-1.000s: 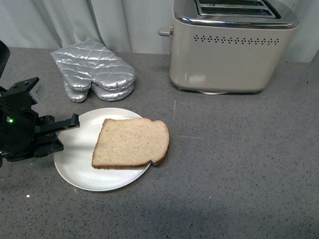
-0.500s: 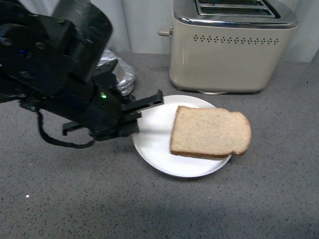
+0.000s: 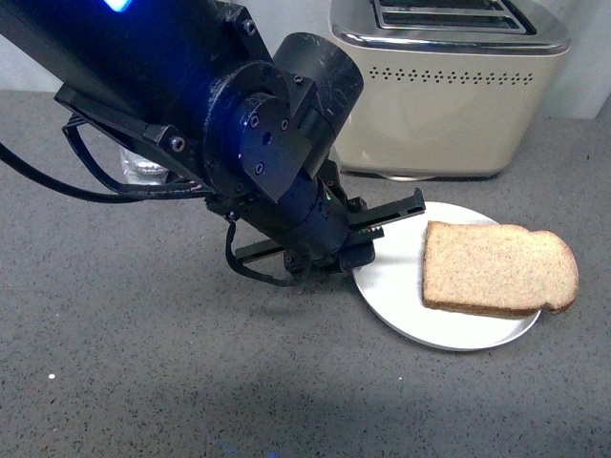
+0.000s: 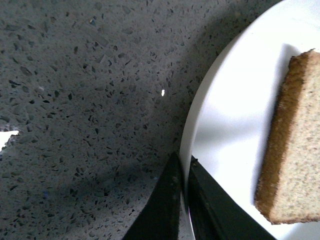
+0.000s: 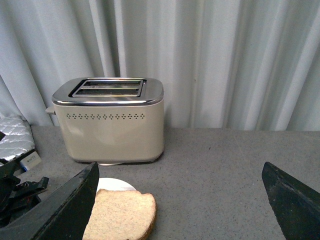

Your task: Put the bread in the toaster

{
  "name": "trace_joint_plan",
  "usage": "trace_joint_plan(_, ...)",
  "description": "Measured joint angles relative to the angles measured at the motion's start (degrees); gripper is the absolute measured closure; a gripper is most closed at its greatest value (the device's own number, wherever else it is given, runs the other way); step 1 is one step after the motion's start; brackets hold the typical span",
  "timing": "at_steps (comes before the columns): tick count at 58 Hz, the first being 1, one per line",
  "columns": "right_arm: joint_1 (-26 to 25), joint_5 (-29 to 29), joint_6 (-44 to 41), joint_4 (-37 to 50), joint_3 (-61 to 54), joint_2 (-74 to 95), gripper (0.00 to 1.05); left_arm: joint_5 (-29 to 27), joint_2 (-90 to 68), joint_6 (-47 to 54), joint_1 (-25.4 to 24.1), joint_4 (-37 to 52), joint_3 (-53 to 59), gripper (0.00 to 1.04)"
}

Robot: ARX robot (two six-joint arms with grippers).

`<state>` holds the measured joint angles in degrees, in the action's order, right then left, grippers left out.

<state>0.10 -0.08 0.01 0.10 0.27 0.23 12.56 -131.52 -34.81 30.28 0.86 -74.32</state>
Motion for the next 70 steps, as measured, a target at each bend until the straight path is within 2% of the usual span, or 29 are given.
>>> trace_joint_plan(9, 0.0, 0.0, 0.0, 0.0, 0.0, 0.0, 0.1, -1.1, 0.3, 0.0, 0.1, 0.3, 0.2, 0.73)
trace_joint_plan(17, 0.0, 0.0, 0.0, 0.0, 0.0, 0.0, 0.1, -5.3, 4.8, 0.1, -0.7, 6.3, 5.5, 0.46)
trace_joint_plan(23, 0.0, 0.0, 0.0, 0.0, 0.0, 0.0, 0.1, -12.6, 9.6, 1.3, -1.4, 11.1, 10.2, 0.32)
trace_joint_plan(32, 0.0, 0.0, 0.0, 0.0, 0.0, 0.0, 0.1, -29.7, 19.0, 5.7, -2.4, 26.7, 22.3, 0.06)
trace_joint_plan(34, 0.0, 0.0, 0.0, 0.0, 0.0, 0.0, 0.1, -32.4, 21.0, 6.7, -2.8, 29.4, 25.1, 0.05)
trace_joint_plan(38, 0.0, 0.0, 0.0, 0.0, 0.0, 0.0, 0.1, -36.2, 24.6, 9.0, -3.6, 34.1, 30.8, 0.08)
trace_joint_plan(44, 0.0, 0.0, 0.0, 0.0, 0.0, 0.0, 0.1, -37.9, 29.4, 10.6, -5.5, 39.8, 39.1, 0.08)
trace_joint_plan(47, 0.0, 0.0, 0.0, 0.0, 0.0, 0.0, 0.1, -36.2, 30.1, 14.6, -6.9, 47.3, 43.2, 0.17)
trace_joint_plan(51, 0.0, -0.1, 0.0, 0.0, 0.0, 0.0, 0.1, -30.3, 32.9, 21.9, -10.5, 62.7, 52.3, 0.29)
trace_joint_plan(56, 0.0, 0.1, 0.0, 0.0, 0.0, 0.1, 0.1, -27.8, 40.8, 28.7, -14.5, 73.6, 61.3, 0.43)
trace_joint_plan(62, 0.0, 0.0, 0.0, 0.0, 0.0, 0.0, 0.1, -25.3, 50.0, 32.0, -17.4, 72.8, 66.4, 0.63)
trace_joint_plan(65, 0.0, -0.1, 0.0, 0.0, 0.0, 0.0, 0.1, -23.4, 54.0, 33.2, -18.9, 69.7, 68.7, 0.78)
trace_joint_plan(70, 0.0, 0.0, 0.0, 0.0, 0.0, 0.0, 0.1, -22.2, 58.9, 33.6, -20.6, 66.1, 70.2, 0.94)
